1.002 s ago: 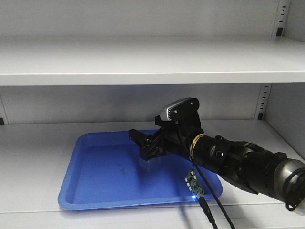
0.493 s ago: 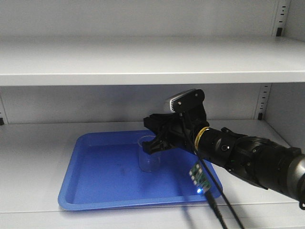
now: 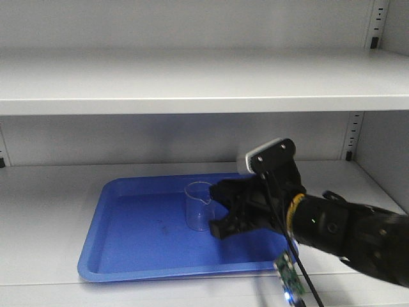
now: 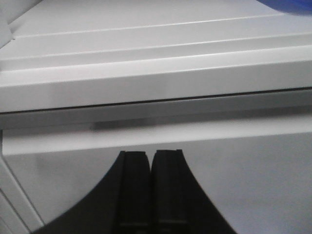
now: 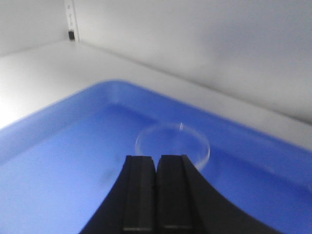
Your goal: Pick beaker and place in left cabinet
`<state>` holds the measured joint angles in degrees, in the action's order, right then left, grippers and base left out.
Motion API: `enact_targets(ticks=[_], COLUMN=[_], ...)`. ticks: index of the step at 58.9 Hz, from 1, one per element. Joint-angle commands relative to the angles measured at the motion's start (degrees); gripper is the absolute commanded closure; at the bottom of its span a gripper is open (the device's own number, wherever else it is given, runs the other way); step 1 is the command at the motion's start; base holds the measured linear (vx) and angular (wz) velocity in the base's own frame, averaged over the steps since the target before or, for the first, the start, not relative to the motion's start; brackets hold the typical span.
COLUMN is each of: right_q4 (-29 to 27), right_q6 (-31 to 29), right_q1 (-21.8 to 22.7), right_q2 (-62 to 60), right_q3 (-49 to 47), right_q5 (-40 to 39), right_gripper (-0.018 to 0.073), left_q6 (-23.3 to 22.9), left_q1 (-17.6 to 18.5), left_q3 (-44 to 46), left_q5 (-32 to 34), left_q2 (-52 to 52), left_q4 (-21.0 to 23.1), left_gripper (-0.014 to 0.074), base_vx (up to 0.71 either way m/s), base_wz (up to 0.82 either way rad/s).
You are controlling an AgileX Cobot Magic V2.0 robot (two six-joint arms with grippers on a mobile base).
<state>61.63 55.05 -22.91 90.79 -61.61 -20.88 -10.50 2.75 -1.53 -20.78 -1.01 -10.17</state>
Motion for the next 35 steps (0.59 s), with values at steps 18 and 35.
enact_targets(ticks=[18,35], right_q4=[-0.9,-1.0], right_q6=[-0.3,-0.4], right_q1=[0.2,0.2], right_q2=[-19.3,-25.9], right_q3=[12.8,19.4], right_q5=[-1.8,-1.7], right_gripper=[0.0565,0.0565], left_q6=[-0.2,-0.2], left_q1=[0.3,0.3], left_q3=[0.9,0.9], left_q5=[4.3,4.3], left_q2=[-0.6,-0.6], left_q4=[-0.2,-0.2], left_gripper=[0.0593,0.0593], base_vx=[0.00,0.00], base_wz=[0.00,0.00])
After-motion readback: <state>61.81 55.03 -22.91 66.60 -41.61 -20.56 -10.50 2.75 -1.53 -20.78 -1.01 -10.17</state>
